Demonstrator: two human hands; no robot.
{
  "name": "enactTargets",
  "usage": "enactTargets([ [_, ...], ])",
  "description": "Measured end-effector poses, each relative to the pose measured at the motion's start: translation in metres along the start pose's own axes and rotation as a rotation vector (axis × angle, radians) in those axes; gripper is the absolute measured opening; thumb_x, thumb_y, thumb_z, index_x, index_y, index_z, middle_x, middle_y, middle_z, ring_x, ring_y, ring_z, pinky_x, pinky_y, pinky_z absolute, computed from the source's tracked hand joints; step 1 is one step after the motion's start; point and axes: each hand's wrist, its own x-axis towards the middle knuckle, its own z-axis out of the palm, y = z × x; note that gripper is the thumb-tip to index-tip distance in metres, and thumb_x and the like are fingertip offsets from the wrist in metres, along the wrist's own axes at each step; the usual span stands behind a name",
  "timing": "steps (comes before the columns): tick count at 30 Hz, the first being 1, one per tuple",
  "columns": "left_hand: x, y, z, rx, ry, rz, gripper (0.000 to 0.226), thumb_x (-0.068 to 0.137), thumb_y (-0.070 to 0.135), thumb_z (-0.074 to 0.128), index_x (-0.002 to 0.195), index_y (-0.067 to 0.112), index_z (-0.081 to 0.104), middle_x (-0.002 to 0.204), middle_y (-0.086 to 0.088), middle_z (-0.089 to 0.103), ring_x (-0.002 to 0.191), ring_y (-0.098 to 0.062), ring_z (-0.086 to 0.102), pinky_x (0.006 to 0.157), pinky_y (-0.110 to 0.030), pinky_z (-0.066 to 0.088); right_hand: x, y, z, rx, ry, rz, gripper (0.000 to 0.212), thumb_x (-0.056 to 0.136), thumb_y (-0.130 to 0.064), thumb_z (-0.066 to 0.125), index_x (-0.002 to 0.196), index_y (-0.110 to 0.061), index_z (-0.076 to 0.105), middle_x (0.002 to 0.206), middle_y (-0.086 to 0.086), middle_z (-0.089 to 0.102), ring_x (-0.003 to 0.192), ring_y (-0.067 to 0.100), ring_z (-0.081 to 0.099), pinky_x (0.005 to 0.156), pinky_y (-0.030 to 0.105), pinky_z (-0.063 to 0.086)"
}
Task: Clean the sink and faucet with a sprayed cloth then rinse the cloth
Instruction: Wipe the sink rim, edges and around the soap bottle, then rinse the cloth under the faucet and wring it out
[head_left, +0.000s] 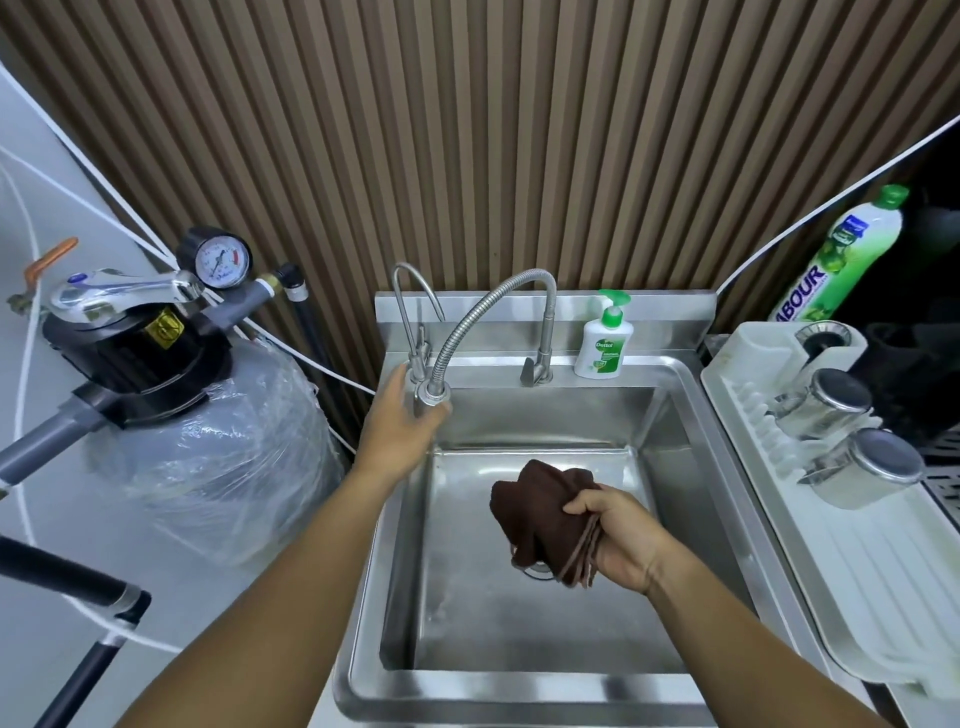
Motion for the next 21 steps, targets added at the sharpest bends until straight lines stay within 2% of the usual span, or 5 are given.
enactTargets([
  [4,0.025,-0.013,0.001,0.146,-0.101,-0.056,0.04,0.091,0.043,0.069,0.128,0.03,0.061,0.118,0.008,0.067,0.103,-0.012,0.065,0.079,-0.019,0.047,0.003,0.004,-0.011,0.047,0.029,0.025,0.04,0.09,0.007,0.041,0.127,0.007,0.055,0.115,0.036,0.066,0.095,0.049,0.069,0.081,0.053,0.06],
  [7,0.015,-0.015,0.01,0.182,-0.055,-0.027,0.028,0.088,0.045,0.072,0.112,0.029,0.069,0.102,0.013,0.071,0.089,-0.005,0.065,0.075,-0.024,0.046,0.009,0.01,-0.021,0.047,0.097,0.045,0.045,0.089,0.005,0.046,0.133,0.003,0.054,0.118,0.032,0.067,0.105,0.045,0.068,0.079,0.049,0.06],
  [12,-0.029,-0.008,0.053,0.202,-0.056,0.007,0.023,0.086,0.053,0.071,0.095,0.032,0.066,0.089,0.012,0.07,0.085,-0.009,0.066,0.076,-0.033,0.055,0.016,0.018,-0.032,0.098,0.111,0.119,0.043,0.088,0.003,0.042,0.129,0.007,0.053,0.112,0.036,0.067,0.089,0.046,0.072,0.069,0.049,0.061],
  [16,-0.065,0.015,0.096,0.133,-0.204,0.131,0.015,0.094,0.051,0.06,0.102,0.04,0.067,0.094,0.02,0.07,0.089,0.001,0.064,0.078,-0.025,0.052,0.023,0.025,-0.029,0.129,0.054,0.142,0.055,0.08,0.0,0.038,0.132,0.008,0.055,0.123,0.036,0.062,0.106,0.05,0.064,0.096,0.068,0.047],
  [21,-0.043,0.011,0.099,-0.087,-0.216,-0.053,0.038,0.088,0.046,0.039,0.1,0.034,0.072,0.091,0.007,0.075,0.087,-0.01,0.068,0.082,-0.033,0.052,0.029,0.026,-0.033,0.137,0.008,0.156,0.06,0.076,-0.001,0.04,0.133,0.01,0.055,0.129,0.033,0.06,0.118,0.047,0.059,0.109,0.06,0.041],
])
